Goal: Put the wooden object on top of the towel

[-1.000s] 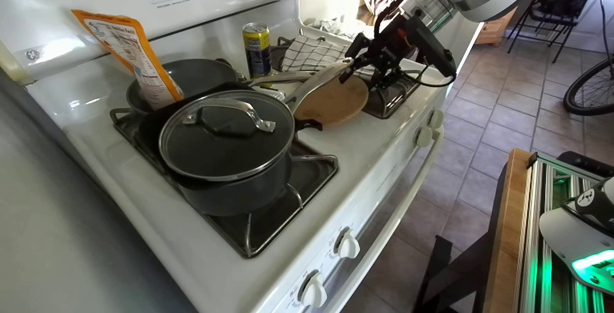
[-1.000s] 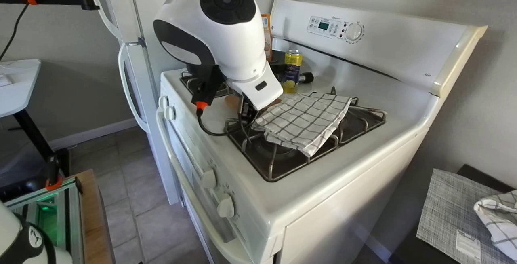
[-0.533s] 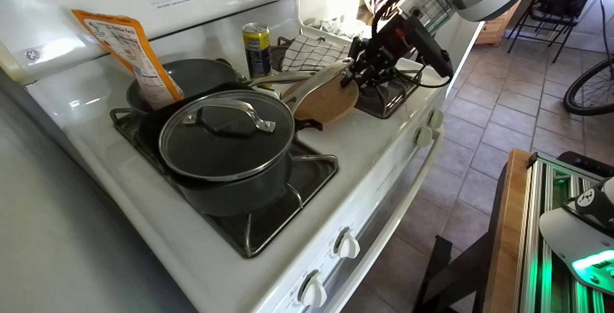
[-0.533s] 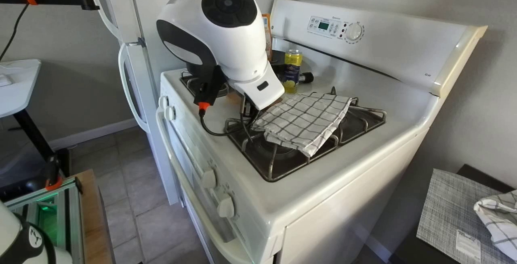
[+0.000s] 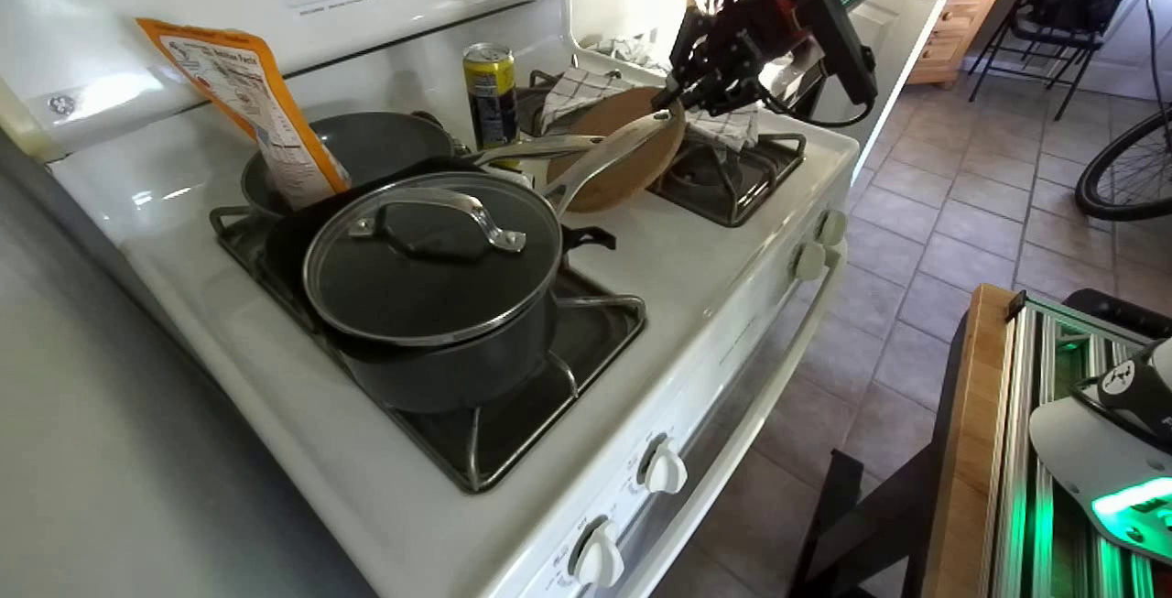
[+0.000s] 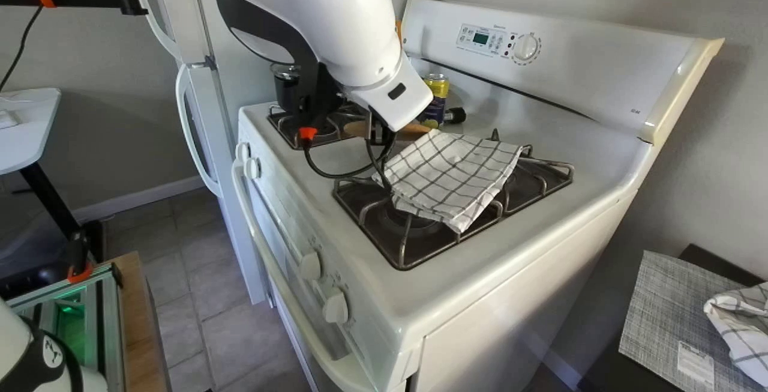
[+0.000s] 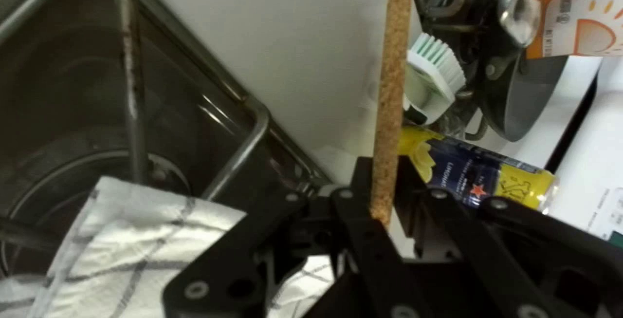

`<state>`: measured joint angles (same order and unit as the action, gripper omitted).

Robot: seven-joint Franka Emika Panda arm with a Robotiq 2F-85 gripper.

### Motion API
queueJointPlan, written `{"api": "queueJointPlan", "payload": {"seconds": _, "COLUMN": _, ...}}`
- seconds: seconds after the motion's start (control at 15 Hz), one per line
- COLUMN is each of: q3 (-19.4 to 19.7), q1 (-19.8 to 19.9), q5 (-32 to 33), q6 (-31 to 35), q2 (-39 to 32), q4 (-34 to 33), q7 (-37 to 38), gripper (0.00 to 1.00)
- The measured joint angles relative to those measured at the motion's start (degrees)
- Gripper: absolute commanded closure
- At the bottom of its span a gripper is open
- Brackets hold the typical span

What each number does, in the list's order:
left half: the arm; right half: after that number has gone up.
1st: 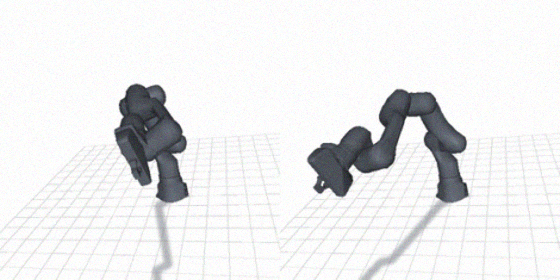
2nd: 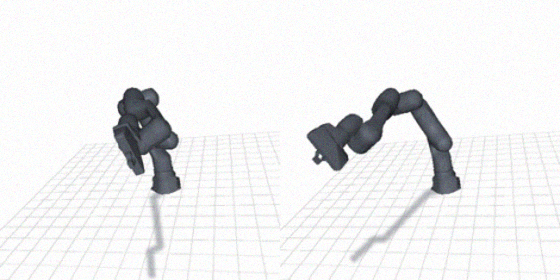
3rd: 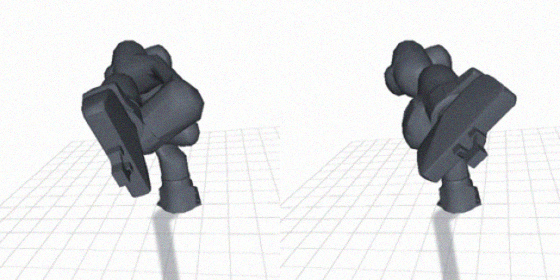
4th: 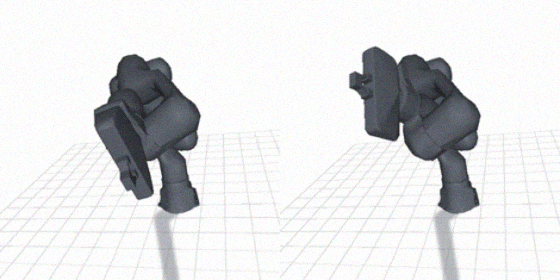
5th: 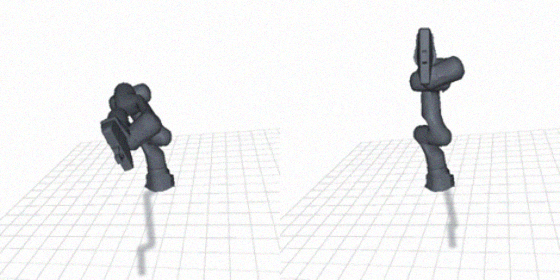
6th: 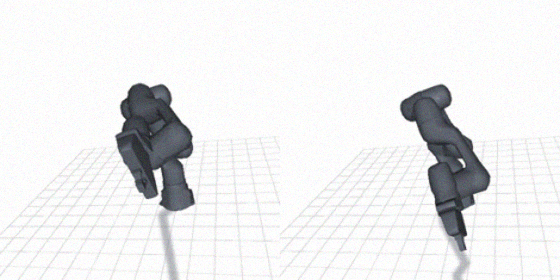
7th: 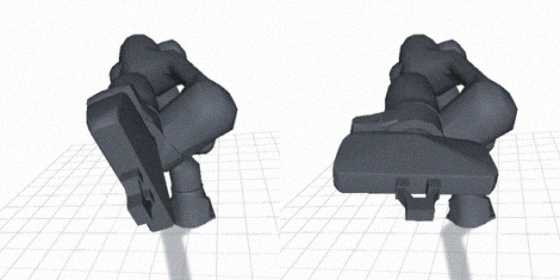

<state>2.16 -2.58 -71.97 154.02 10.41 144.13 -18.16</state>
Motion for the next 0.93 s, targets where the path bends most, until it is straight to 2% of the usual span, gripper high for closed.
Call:
{"api": "queueJointPlan", "payload": {"seconds": 0.47, "q3": 2.0, "q1": 0.9, "q5": 0.9, "q6": -4.1, "q2": 6.2, "q4": 0.6, "q7": -2.9, "gripper": 0.96}}
{"api": "queueJointPlan", "payload": {"seconds": 0.67, "q3": 2.4, "q1": 2.1, "q5": 1.2, "q6": -3.1, "q2": 7.7, "q4": 0.6, "q7": -3.2, "gripper": 0.96}}
{"api": "queueJointPlan", "payload": {"seconds": 0.93, "q3": 3.6, "q1": 4.7, "q5": 1.1, "q6": 1.3, "q2": 7.7, "q4": 0.9, "q7": -2.5, "gripper": 0.96}}
